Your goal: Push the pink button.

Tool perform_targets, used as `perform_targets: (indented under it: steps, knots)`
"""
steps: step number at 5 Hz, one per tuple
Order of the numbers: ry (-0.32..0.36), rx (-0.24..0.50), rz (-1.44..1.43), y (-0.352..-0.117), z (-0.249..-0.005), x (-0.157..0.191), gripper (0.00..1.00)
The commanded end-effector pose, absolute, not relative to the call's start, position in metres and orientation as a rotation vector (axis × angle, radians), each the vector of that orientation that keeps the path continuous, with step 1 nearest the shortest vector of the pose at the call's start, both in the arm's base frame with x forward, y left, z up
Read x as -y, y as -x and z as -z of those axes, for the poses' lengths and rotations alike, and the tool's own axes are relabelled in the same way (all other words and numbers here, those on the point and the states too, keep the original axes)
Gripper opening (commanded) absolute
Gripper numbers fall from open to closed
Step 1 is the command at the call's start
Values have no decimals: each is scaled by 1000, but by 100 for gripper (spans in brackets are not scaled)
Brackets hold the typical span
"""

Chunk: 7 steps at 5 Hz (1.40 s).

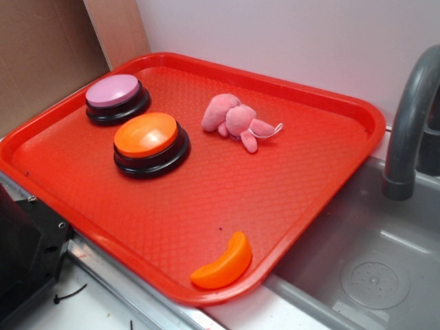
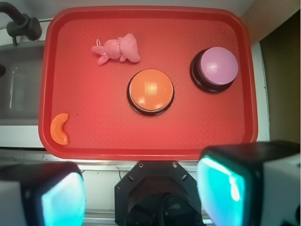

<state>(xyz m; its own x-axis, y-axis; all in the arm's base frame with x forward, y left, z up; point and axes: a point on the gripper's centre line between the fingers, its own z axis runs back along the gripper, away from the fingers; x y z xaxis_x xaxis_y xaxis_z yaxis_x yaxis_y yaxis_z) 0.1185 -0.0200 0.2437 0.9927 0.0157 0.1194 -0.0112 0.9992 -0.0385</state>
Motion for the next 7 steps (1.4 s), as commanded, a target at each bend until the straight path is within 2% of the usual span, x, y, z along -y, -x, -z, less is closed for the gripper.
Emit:
perform_targets:
  steps: [1, 2, 3, 4, 5, 6, 7]
  knots:
    - [38, 120, -14, -119, -244, 20, 100]
    - [-73, 98, -179, -169, -200, -30, 100]
    - [-146, 142, -256, -216, -177, -69, 100]
    - [-163, 180, -294, -234, -157, -100, 100]
    - [-187, 163, -289, -243, -128, -117, 100]
    - [-169, 146, -266, -239, -100, -136, 100]
    - [-167, 149, -304, -238, -83, -145, 100]
